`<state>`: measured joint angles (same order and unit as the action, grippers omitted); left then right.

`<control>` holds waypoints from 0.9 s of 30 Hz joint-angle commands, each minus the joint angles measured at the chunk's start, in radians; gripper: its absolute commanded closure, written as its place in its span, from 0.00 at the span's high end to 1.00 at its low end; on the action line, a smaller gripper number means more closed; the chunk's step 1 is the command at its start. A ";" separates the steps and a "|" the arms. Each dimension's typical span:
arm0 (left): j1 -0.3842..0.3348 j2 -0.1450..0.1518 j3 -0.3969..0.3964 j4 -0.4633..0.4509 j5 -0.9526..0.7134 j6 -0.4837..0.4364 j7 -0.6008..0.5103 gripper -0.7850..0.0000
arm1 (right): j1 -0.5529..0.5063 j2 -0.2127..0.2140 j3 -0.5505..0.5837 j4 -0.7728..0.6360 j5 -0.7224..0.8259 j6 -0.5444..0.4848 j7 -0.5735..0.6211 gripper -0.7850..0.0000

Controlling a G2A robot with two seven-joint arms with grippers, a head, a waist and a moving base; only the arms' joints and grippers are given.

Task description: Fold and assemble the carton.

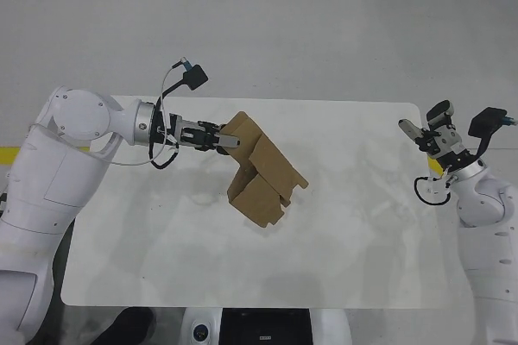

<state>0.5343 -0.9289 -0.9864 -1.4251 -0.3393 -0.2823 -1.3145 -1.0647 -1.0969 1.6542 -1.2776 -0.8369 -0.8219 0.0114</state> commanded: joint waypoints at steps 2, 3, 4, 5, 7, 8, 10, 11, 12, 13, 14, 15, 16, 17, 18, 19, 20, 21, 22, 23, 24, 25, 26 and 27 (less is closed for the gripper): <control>0.013 0.001 -0.001 -0.002 0.015 0.009 0.023 0.00 | -0.009 -0.002 -0.016 -0.006 0.023 0.007 0.024 1.00; 0.019 0.002 -0.004 -0.005 0.027 0.011 0.033 0.00 | -0.006 -0.002 -0.031 -0.009 0.043 0.000 0.060 1.00; 0.024 0.003 -0.006 -0.008 0.035 0.010 0.038 0.00 | 0.001 -0.002 -0.043 -0.009 0.071 -0.008 0.093 1.00; 0.028 0.004 -0.007 -0.011 0.036 0.010 0.037 0.00 | 0.008 -0.002 -0.055 -0.008 0.101 -0.015 0.128 1.00; 0.032 0.004 -0.004 -0.013 0.037 0.010 0.025 0.00 | 0.026 -0.001 -0.076 -0.002 0.159 -0.027 0.197 1.00; 0.032 0.003 0.000 -0.012 0.035 0.009 0.015 0.00 | 0.033 0.000 -0.089 0.001 0.189 -0.034 0.231 1.00; 0.032 0.001 0.009 -0.006 0.023 0.000 0.000 0.00 | 0.051 0.000 -0.117 0.010 0.252 -0.045 0.303 1.00; 0.033 -0.002 0.014 -0.001 0.007 -0.013 -0.004 0.00 | 0.061 0.000 -0.133 0.016 0.287 -0.050 0.337 1.00; 0.034 -0.004 0.019 0.008 0.002 -0.029 -0.003 0.00 | 0.069 0.000 -0.150 0.023 0.324 -0.052 0.374 1.00; 0.034 -0.006 0.027 0.019 0.007 -0.042 -0.002 0.00 | 0.076 -0.002 -0.172 0.034 0.384 -0.054 0.412 1.00; 0.037 -0.009 0.035 0.027 -0.001 -0.051 -0.001 0.00 | 0.085 -0.004 -0.195 0.044 0.460 -0.058 0.451 1.00; 0.037 -0.013 0.043 0.035 -0.014 -0.058 -0.002 0.00 | 0.100 -0.003 -0.211 0.047 0.501 -0.055 0.499 1.00; 0.034 -0.016 0.050 0.040 -0.014 -0.066 -0.003 0.00 | 0.113 -0.002 -0.222 0.051 0.535 -0.049 0.539 1.00; 0.030 -0.018 0.057 0.042 -0.010 -0.074 -0.005 0.00 | 0.122 -0.002 -0.236 0.055 0.576 -0.046 0.572 1.00; 0.026 -0.021 0.064 0.045 -0.013 -0.080 -0.007 0.00 | 0.132 -0.002 -0.249 0.058 0.606 -0.041 0.604 1.00; 0.022 -0.024 0.070 0.048 -0.015 -0.083 -0.009 0.00 | 0.142 -0.002 -0.262 0.060 0.626 -0.037 0.635 1.00; 0.017 -0.027 0.076 0.050 -0.014 -0.088 -0.012 0.00 | 0.149 -0.002 -0.276 0.062 0.650 -0.035 0.660 1.00; 0.012 -0.029 0.081 0.051 -0.016 -0.094 -0.014 0.00 | 0.157 -0.003 -0.290 0.063 0.674 -0.034 0.681 1.00; 0.008 -0.032 0.086 0.051 -0.017 -0.100 -0.018 0.00 | 0.164 -0.003 -0.303 0.064 0.691 -0.034 0.702 1.00; 0.004 -0.034 0.092 0.053 -0.017 -0.104 -0.022 0.00 | 0.171 -0.004 -0.317 0.064 0.709 -0.037 0.719 1.00; 0.000 -0.037 0.098 0.054 -0.022 -0.107 -0.027 0.00 | 0.177 -0.004 -0.328 0.062 0.720 -0.042 0.731 1.00; -0.004 -0.040 0.105 0.054 -0.027 -0.112 -0.035 0.00 | 0.184 -0.005 -0.341 0.060 0.726 -0.050 0.745 1.00; -0.010 -0.043 0.110 0.056 -0.028 -0.117 -0.041 0.00 | 0.188 -0.006 -0.356 0.059 0.737 -0.059 0.757 1.00; -0.016 -0.045 0.115 0.058 -0.024 -0.122 -0.043 0.00 | 0.193 -0.008 -0.371 0.057 0.754 -0.072 0.769 1.00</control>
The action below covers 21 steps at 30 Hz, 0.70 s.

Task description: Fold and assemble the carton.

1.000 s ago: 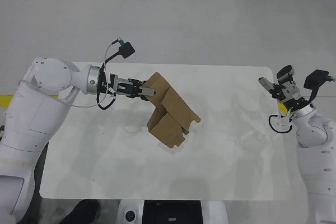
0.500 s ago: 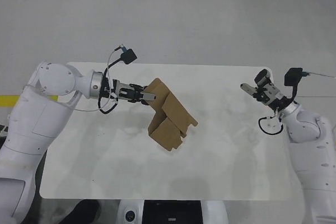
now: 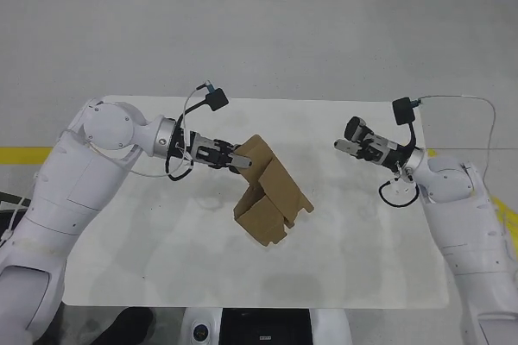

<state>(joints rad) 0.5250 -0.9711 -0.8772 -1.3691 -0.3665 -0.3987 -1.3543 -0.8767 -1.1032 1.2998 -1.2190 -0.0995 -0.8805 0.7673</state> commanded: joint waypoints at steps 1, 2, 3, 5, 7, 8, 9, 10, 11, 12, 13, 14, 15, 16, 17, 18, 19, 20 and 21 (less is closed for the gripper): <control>-0.013 -0.006 0.012 0.002 0.008 -0.011 -0.006 0.00 | 0.009 -0.003 -0.032 -0.003 0.035 -0.026 0.026 1.00; -0.018 -0.009 0.018 0.002 0.007 -0.018 -0.010 0.00 | 0.015 -0.004 -0.048 -0.002 0.052 -0.038 0.043 1.00; -0.024 -0.011 0.023 0.004 0.001 -0.026 -0.015 0.00 | 0.022 -0.004 -0.063 -0.001 0.065 -0.051 0.064 1.00; -0.033 -0.016 0.031 0.011 -0.012 -0.034 -0.033 0.00 | 0.033 -0.004 -0.087 0.004 0.083 -0.065 0.099 1.00; -0.054 -0.021 0.053 0.011 -0.001 -0.020 -0.047 0.00 | 0.048 -0.003 -0.127 -0.002 0.095 -0.057 0.115 1.00; -0.062 -0.023 0.065 0.011 0.007 -0.016 -0.051 0.00 | 0.052 -0.001 -0.146 -0.007 0.102 -0.054 0.119 1.00; -0.068 -0.026 0.077 0.011 -0.001 -0.015 -0.052 0.00 | 0.057 0.001 -0.165 -0.010 0.108 -0.048 0.124 1.00; -0.075 -0.028 0.087 0.012 -0.010 -0.015 -0.053 0.00 | 0.061 0.004 -0.186 -0.014 0.119 -0.041 0.132 1.00; -0.083 -0.030 0.098 0.014 -0.014 -0.014 -0.053 0.00 | 0.066 0.007 -0.207 -0.019 0.132 -0.032 0.141 1.00; -0.090 -0.033 0.110 0.014 -0.021 -0.014 -0.053 0.00 | 0.072 0.011 -0.227 -0.023 0.142 -0.022 0.150 1.00; -0.098 -0.035 0.121 0.016 -0.028 -0.016 -0.051 0.00 | 0.077 0.015 -0.249 -0.028 0.154 -0.014 0.158 1.00; -0.106 -0.036 0.132 0.018 -0.034 -0.017 -0.051 0.00 | 0.083 0.019 -0.270 -0.032 0.167 -0.007 0.165 1.00; -0.113 -0.038 0.143 0.019 -0.045 -0.019 -0.048 0.00 | 0.090 0.024 -0.291 -0.035 0.180 -0.002 0.171 1.00; -0.120 -0.040 0.153 0.020 -0.052 -0.022 -0.046 0.00 | 0.096 0.029 -0.310 -0.039 0.192 0.001 0.174 1.00; -0.127 -0.041 0.162 0.022 -0.058 -0.024 -0.044 0.00 | 0.102 0.034 -0.329 -0.041 0.201 0.003 0.175 1.00; -0.134 -0.041 0.171 0.025 -0.060 -0.026 -0.041 0.00 | 0.108 0.039 -0.347 -0.043 0.213 0.003 0.176 1.00; -0.140 -0.041 0.179 0.028 -0.061 -0.030 -0.037 0.00 | 0.113 0.044 -0.364 -0.044 0.226 0.003 0.175 1.00; -0.145 -0.041 0.187 0.032 -0.063 -0.034 -0.034 0.00 | 0.118 0.049 -0.381 -0.048 0.241 0.002 0.175 1.00; -0.150 -0.041 0.195 0.035 -0.063 -0.037 -0.030 0.00 | 0.125 0.055 -0.398 -0.050 0.249 0.003 0.176 1.00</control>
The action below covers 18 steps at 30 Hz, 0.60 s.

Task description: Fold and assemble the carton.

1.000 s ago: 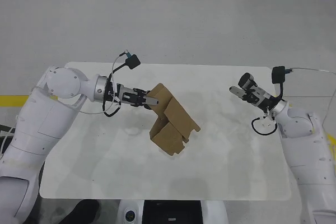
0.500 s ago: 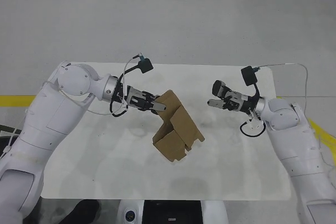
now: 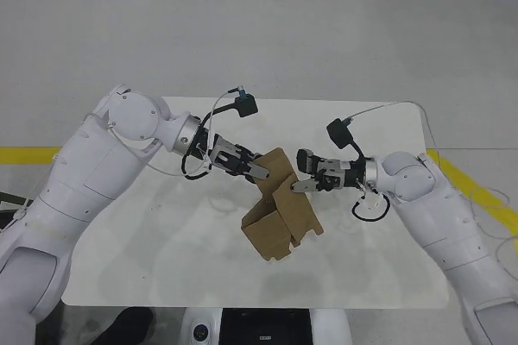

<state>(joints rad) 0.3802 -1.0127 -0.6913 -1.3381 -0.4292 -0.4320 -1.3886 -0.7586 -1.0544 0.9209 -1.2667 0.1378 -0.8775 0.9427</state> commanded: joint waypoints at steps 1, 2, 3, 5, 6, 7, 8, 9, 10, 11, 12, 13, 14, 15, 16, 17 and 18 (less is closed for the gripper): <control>-0.010 0.001 0.017 0.007 -0.001 -0.007 0.007 0.00 | 0.015 0.012 -0.036 -0.007 0.017 0.000 0.000 1.00; -0.014 0.002 0.024 0.010 -0.002 -0.010 0.010 0.00 | 0.020 0.018 -0.054 -0.011 0.027 -0.003 -0.003 1.00; -0.018 0.002 0.031 0.013 -0.005 -0.013 0.014 0.00 | 0.027 0.024 -0.071 -0.016 0.034 -0.007 -0.007 1.00; -0.026 0.005 0.043 0.018 -0.009 -0.020 0.021 0.00 | 0.040 0.036 -0.106 -0.026 0.045 -0.017 -0.017 1.00; -0.029 0.006 0.048 0.020 -0.013 -0.023 0.023 0.00 | 0.048 0.043 -0.125 -0.031 0.051 -0.023 -0.023 1.00; -0.033 0.008 0.054 0.022 -0.016 -0.025 0.025 0.00 | 0.055 0.049 -0.143 -0.035 0.058 -0.030 -0.030 1.00; -0.036 0.009 0.059 0.023 -0.020 -0.027 0.028 0.00 | 0.062 0.055 -0.163 -0.039 0.064 -0.037 -0.037 1.00; -0.040 0.011 0.065 0.024 -0.024 -0.029 0.029 0.00 | 0.070 0.061 -0.183 -0.043 0.069 -0.043 -0.043 1.00; -0.043 0.012 0.069 0.025 -0.029 -0.033 0.033 0.00 | 0.079 0.067 -0.203 -0.047 0.074 -0.050 -0.050 0.99; -0.045 0.013 0.072 0.024 -0.044 -0.037 0.037 0.00 | 0.088 0.073 -0.223 -0.049 0.081 -0.058 -0.058 0.89; -0.048 0.015 0.077 0.024 -0.047 -0.037 0.037 0.00 | 0.098 0.078 -0.243 -0.051 0.089 -0.066 -0.066 0.80; -0.053 0.017 0.082 0.021 -0.046 -0.038 0.038 0.00 | 0.108 0.084 -0.263 -0.053 0.097 -0.074 -0.074 0.75; -0.055 0.018 0.087 0.019 -0.046 -0.040 0.040 0.00 | 0.118 0.089 -0.284 -0.057 0.105 -0.084 -0.084 0.68; -0.058 0.020 0.092 0.019 -0.049 -0.042 0.042 0.00 | 0.128 0.094 -0.304 -0.060 0.119 -0.096 -0.096 0.54; -0.061 0.022 0.097 0.016 -0.046 -0.043 0.043 0.00 | 0.139 0.099 -0.324 -0.063 0.132 -0.108 -0.108 0.49; -0.064 0.024 0.103 0.014 -0.041 -0.046 0.046 0.00 | 0.152 0.105 -0.344 -0.063 0.141 -0.118 -0.118 0.47; -0.065 0.026 0.108 0.013 -0.042 -0.050 0.050 0.00 | 0.166 0.111 -0.365 -0.062 0.146 -0.124 -0.124 0.45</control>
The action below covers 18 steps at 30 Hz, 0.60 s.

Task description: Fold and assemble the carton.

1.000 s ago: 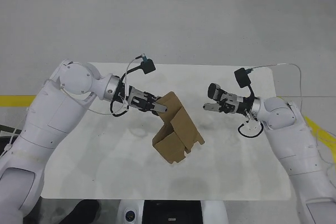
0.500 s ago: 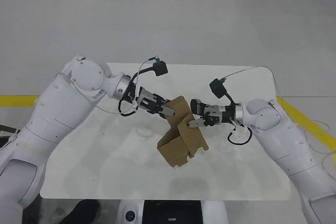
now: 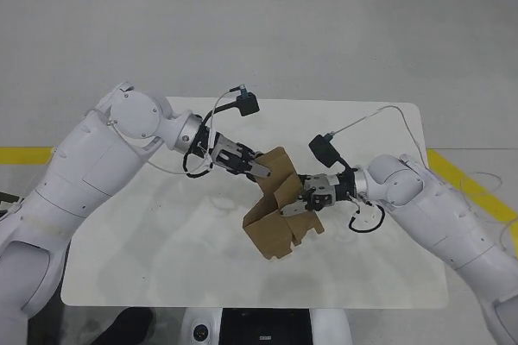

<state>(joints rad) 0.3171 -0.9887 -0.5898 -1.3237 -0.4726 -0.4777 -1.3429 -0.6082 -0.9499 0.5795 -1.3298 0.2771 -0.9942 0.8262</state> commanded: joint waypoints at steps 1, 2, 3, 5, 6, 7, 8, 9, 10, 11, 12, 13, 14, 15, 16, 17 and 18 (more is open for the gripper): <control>-0.003 0.005 0.011 -0.002 0.000 -0.007 0.007 0.00 | 0.029 0.012 -0.045 0.002 0.012 -0.015 -0.015 0.41; -0.004 0.007 0.016 -0.002 -0.002 -0.010 0.010 0.00 | 0.042 0.017 -0.065 0.003 0.017 -0.018 -0.018 0.39; -0.005 0.009 0.020 -0.003 -0.005 -0.012 0.013 0.00 | 0.056 0.022 -0.084 0.003 0.026 -0.018 -0.018 0.37; -0.009 0.013 0.029 -0.005 -0.009 -0.016 0.017 0.00 | 0.078 0.030 -0.116 -0.001 0.051 -0.018 -0.018 0.34; -0.011 0.015 0.034 -0.007 -0.013 -0.018 0.018 0.00 | 0.088 0.034 -0.131 -0.002 0.061 -0.018 -0.018 0.33; -0.013 0.017 0.038 -0.009 -0.015 -0.021 0.021 0.00 | 0.096 0.037 -0.144 -0.006 0.075 -0.018 -0.018 0.33; -0.015 0.019 0.043 -0.010 -0.018 -0.023 0.023 0.00 | 0.105 0.040 -0.156 -0.006 0.086 -0.018 -0.018 0.31; -0.017 0.021 0.047 -0.011 -0.021 -0.024 0.025 0.00 | 0.113 0.043 -0.167 -0.009 0.095 -0.018 -0.018 0.29; -0.019 0.023 0.051 -0.013 -0.023 -0.026 0.026 0.00 | 0.119 0.045 -0.177 -0.011 0.105 -0.018 -0.018 0.27; -0.022 0.026 0.055 -0.015 -0.026 -0.030 0.030 0.00 | 0.125 0.048 -0.186 -0.013 0.114 -0.018 -0.018 0.24; -0.024 0.028 0.059 -0.019 -0.025 -0.037 0.037 0.00 | 0.130 0.050 -0.194 -0.014 0.122 -0.018 -0.018 0.22; -0.025 0.031 0.063 -0.021 -0.024 -0.042 0.042 0.00 | 0.136 0.052 -0.203 -0.016 0.127 -0.018 -0.018 0.19; -0.027 0.033 0.068 -0.024 -0.024 -0.047 0.047 0.00 | 0.140 0.054 -0.209 -0.016 0.135 -0.018 -0.018 0.17; -0.030 0.036 0.072 -0.027 -0.021 -0.051 0.052 0.00 | 0.144 0.055 -0.216 -0.017 0.140 -0.018 -0.018 0.13; -0.033 0.038 0.078 -0.029 -0.016 -0.056 0.056 0.06 | 0.148 0.057 -0.222 -0.017 0.146 -0.018 -0.018 0.09; -0.036 0.041 0.083 -0.030 -0.015 -0.060 0.060 0.09 | 0.152 0.058 -0.227 -0.017 0.150 -0.018 -0.018 0.05; -0.038 0.043 0.088 -0.031 -0.016 -0.063 0.063 0.09 | 0.155 0.059 -0.232 -0.016 0.156 -0.018 -0.018 0.02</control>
<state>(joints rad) 0.2819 -0.9483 -0.5078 -1.3538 -0.4881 -0.5369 -1.2837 -0.4566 -0.8920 0.3527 -1.3465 0.4273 -1.0123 0.8080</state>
